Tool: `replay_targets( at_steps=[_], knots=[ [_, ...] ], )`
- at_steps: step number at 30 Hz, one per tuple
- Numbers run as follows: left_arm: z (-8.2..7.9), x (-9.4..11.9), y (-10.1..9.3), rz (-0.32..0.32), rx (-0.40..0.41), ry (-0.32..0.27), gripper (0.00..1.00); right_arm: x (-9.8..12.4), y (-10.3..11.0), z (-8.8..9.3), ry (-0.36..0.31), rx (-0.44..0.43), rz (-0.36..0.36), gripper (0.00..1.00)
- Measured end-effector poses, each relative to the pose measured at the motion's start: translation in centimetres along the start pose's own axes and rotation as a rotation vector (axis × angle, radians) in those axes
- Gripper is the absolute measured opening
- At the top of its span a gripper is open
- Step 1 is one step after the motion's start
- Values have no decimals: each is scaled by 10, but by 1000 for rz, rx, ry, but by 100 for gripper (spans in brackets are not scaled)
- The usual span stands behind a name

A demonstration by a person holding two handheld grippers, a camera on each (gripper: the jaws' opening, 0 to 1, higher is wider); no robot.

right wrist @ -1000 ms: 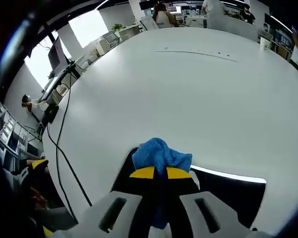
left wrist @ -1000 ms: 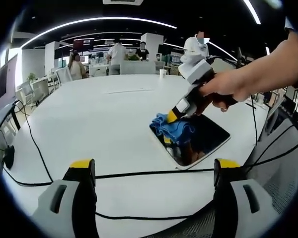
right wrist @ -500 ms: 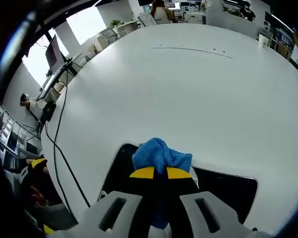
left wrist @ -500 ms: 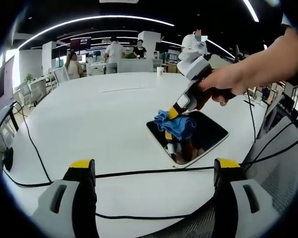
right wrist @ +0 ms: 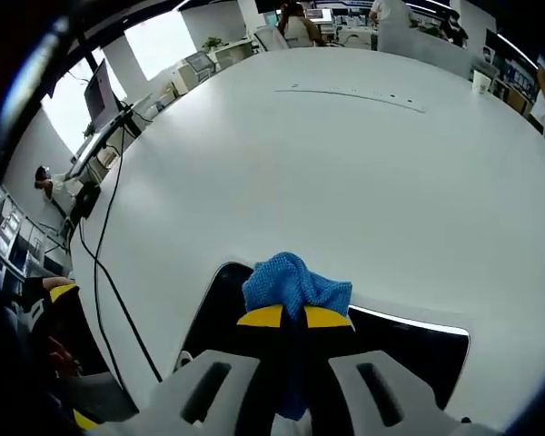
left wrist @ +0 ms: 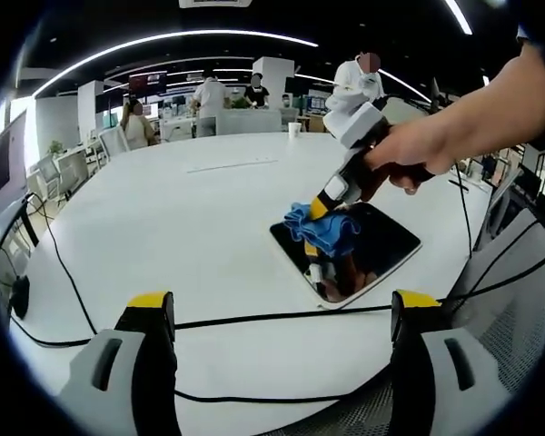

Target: Wipe the mirror surface with the cleaning cloth until all visible marks leave the cleaned area.

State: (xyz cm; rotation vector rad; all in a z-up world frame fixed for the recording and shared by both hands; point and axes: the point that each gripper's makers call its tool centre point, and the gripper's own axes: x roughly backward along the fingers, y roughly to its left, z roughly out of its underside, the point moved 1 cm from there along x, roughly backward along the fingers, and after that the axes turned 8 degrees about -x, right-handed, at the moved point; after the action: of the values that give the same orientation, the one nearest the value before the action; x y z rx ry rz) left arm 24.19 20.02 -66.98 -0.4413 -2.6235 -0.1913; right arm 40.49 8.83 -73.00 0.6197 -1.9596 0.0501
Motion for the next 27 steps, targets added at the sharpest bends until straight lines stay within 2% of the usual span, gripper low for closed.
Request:
replay_targets(
  at_steps=[17, 20, 27],
  knots=[
    [-7, 4, 5, -29, 8, -36, 99, -1, 0, 1, -2, 25, 32, 0],
    [-7, 4, 6, -33, 12, -42, 99, 0, 2, 4, 9, 54, 37, 0],
    [-7, 3, 6, -26, 8, -46, 99, 5, 5, 12, 10, 55, 44, 0]
  ],
)
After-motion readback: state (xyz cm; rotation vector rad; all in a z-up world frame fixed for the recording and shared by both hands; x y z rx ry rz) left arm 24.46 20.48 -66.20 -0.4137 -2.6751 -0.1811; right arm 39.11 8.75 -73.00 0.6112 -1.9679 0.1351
